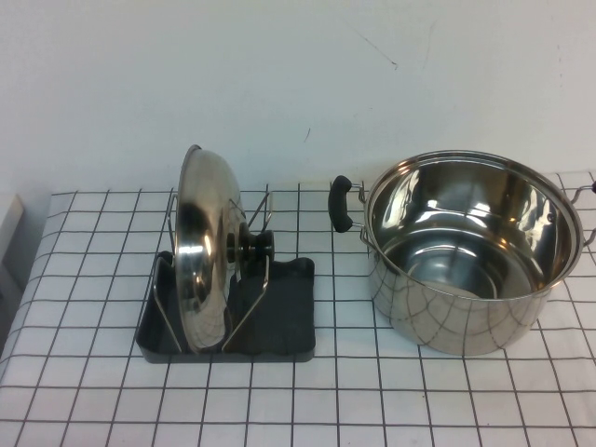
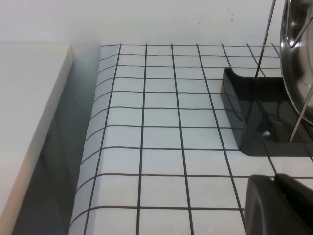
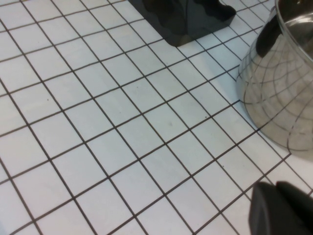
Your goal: Put pot lid on rack
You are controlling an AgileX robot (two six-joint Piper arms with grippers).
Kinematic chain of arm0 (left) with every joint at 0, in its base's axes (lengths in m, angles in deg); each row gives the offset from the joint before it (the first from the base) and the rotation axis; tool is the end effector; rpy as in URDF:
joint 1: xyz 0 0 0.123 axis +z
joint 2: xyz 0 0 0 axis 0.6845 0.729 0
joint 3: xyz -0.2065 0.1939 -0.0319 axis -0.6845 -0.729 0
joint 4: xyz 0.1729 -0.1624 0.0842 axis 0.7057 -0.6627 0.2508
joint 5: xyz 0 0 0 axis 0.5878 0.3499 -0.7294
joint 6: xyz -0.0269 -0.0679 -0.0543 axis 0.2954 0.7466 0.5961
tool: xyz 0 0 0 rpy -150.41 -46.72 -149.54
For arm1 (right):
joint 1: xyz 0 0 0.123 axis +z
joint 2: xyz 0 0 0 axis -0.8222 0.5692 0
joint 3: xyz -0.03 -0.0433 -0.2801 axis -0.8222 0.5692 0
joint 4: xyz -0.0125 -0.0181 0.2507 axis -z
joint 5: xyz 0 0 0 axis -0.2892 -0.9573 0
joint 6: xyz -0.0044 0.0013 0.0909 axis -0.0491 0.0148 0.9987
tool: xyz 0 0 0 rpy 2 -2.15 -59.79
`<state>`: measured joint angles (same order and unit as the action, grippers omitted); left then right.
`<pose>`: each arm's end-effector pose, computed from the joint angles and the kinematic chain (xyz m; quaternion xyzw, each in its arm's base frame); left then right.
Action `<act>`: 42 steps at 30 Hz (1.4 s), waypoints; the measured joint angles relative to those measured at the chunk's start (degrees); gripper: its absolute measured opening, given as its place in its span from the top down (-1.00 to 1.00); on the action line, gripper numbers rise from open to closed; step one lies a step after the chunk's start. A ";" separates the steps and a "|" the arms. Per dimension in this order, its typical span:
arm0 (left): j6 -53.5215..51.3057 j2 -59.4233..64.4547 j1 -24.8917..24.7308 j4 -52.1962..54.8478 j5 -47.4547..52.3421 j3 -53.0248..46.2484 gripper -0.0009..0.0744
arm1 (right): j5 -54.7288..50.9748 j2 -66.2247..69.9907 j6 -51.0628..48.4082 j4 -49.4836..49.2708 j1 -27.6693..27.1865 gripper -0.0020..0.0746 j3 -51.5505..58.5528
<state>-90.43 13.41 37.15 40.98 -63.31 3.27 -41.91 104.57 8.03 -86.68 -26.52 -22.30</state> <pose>0.0528 -0.0097 0.1763 0.0083 0.7893 -0.0863 0.6078 0.0502 0.0440 0.2545 -0.4164 0.7589 0.0917 0.4922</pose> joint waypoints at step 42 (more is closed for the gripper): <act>0.00 0.00 0.00 0.00 0.33 0.14 0.98 | 26.85 -18.16 2.77 -0.58 -31.43 0.95 16.50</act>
<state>-90.43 13.41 37.15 40.98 -62.97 3.41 -15.06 86.42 10.80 -87.27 -57.95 -5.80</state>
